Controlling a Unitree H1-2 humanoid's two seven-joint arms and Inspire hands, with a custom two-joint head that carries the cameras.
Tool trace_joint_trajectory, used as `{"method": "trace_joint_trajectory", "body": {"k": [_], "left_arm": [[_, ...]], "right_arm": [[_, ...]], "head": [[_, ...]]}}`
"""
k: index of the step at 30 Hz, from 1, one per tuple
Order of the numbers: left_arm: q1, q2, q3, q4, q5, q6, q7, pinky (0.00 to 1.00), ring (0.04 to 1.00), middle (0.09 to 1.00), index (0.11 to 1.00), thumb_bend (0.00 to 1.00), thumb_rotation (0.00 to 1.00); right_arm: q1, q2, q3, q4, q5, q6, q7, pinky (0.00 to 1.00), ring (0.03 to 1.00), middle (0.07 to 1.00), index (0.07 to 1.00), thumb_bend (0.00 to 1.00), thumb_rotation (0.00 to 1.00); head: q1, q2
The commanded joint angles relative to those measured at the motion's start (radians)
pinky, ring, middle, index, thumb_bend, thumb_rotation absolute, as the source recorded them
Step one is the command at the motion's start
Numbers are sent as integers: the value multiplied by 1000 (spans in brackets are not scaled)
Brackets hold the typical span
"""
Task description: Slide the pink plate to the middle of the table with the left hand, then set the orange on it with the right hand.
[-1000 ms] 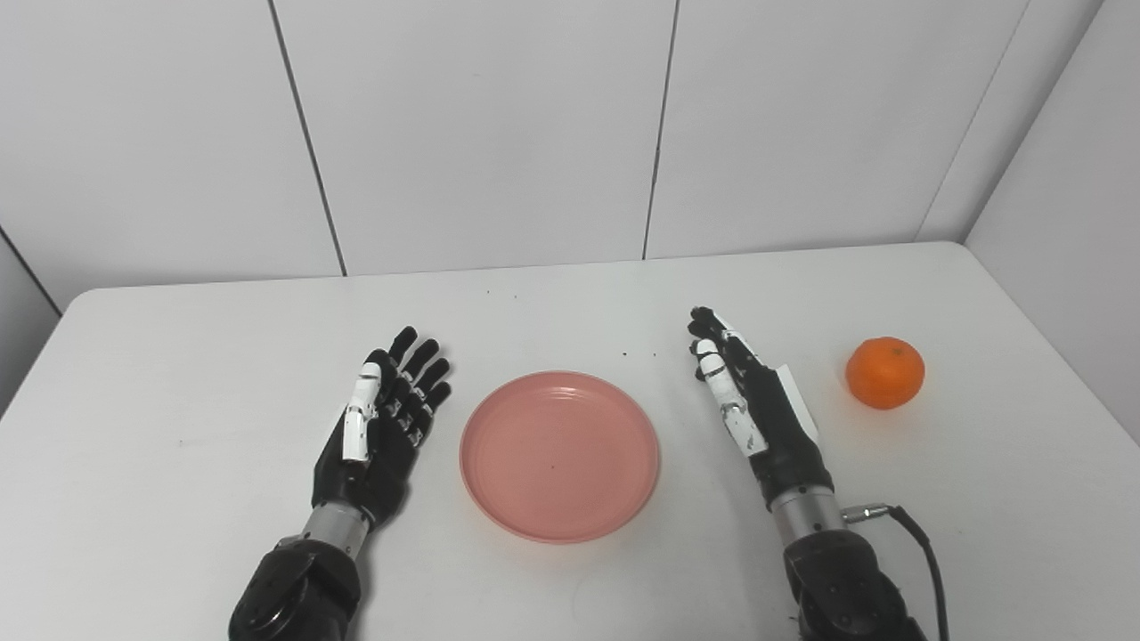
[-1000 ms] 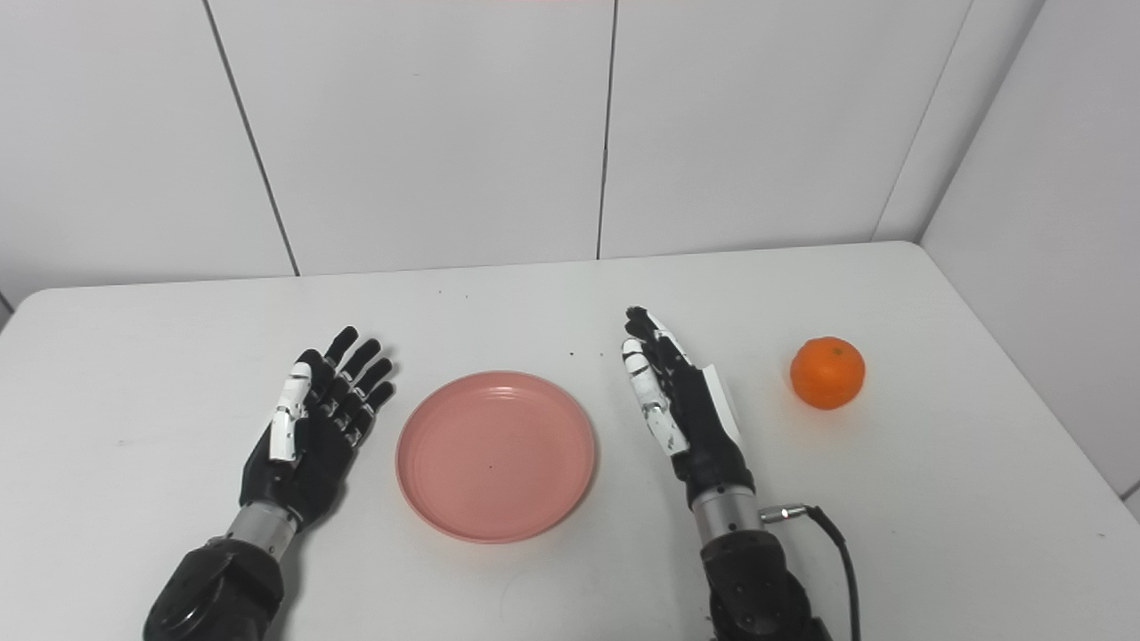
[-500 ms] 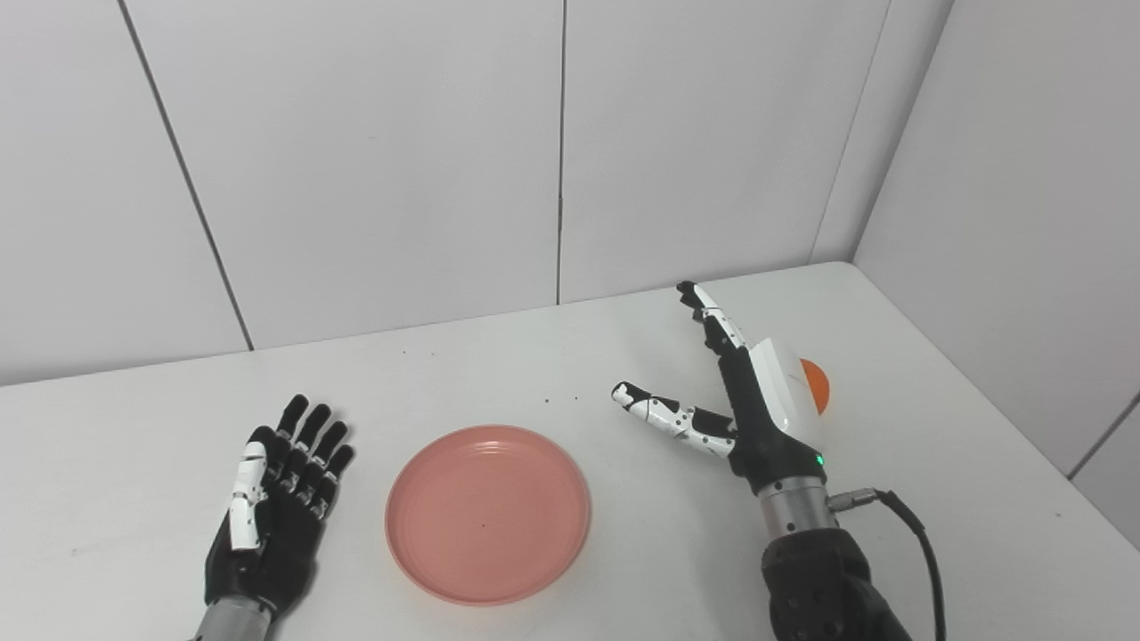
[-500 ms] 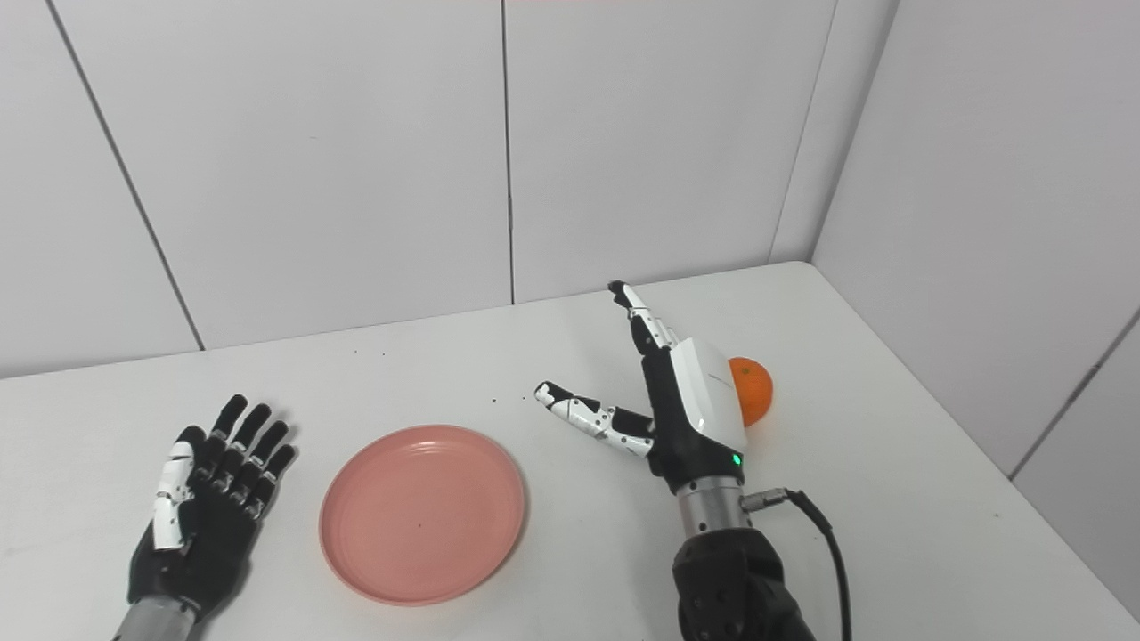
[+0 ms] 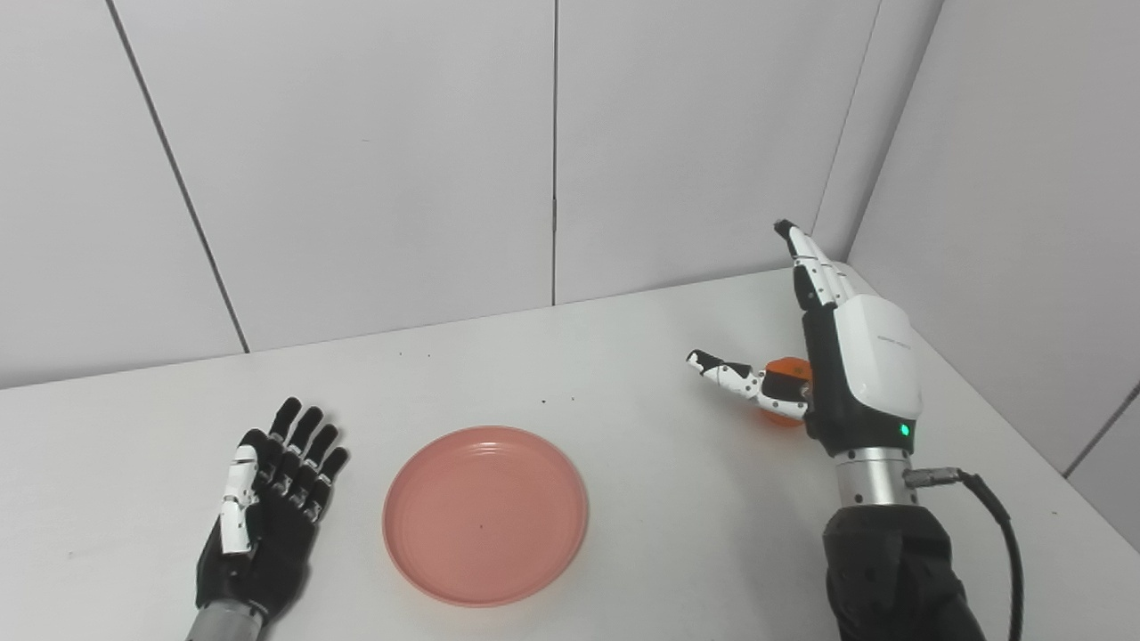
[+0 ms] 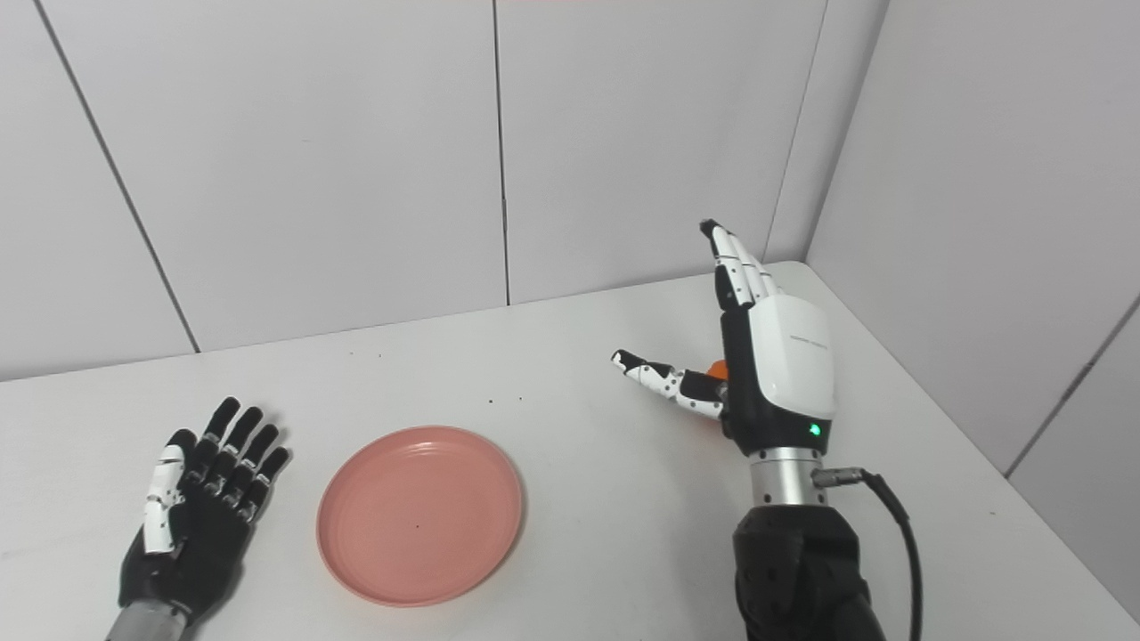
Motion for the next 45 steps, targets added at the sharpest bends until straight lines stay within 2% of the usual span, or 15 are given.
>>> {"method": "trace_joint_trajectory", "body": {"k": [1, 6, 13, 21, 35, 45], "left_arm": [[28, 15, 1, 22, 19, 69, 38, 1000, 997, 1000, 1000, 286, 1000], [25, 17, 6, 22, 11, 78, 33, 1000, 999, 1000, 1000, 285, 1000], [24, 21, 7, 16, -6, 89, 24, 1000, 1000, 1000, 1000, 286, 1000], [24, 25, 9, 10, -11, 96, 30, 1000, 1000, 1000, 1000, 287, 1000], [19, 30, 19, -3, -32, 135, 42, 1000, 1000, 1000, 1000, 283, 1000], [17, 31, 22, -10, -30, 151, 48, 1000, 1000, 1000, 1000, 281, 1000]], "right_arm": [[-35, -11, -22, -46, -36, 37, 21, 762, 862, 918, 928, 821, 455], [-41, -7, -43, -54, -79, 78, 71, 751, 861, 918, 934, 841, 440], [-36, -15, -69, -23, -86, 118, 114, 730, 859, 922, 938, 850, 429], [-31, -31, -96, 43, -68, 147, 150, 747, 871, 932, 963, 864, 469], [-67, -48, -82, 168, -27, 156, 142, 736, 876, 933, 957, 905, 491], [-110, -60, -75, 261, -32, 165, 174, 733, 869, 925, 953, 917, 497]], "head": [[-2, 4], [-5, 9], [-9, 18], [-15, 25], [-37, 33], [-41, 33]]}}
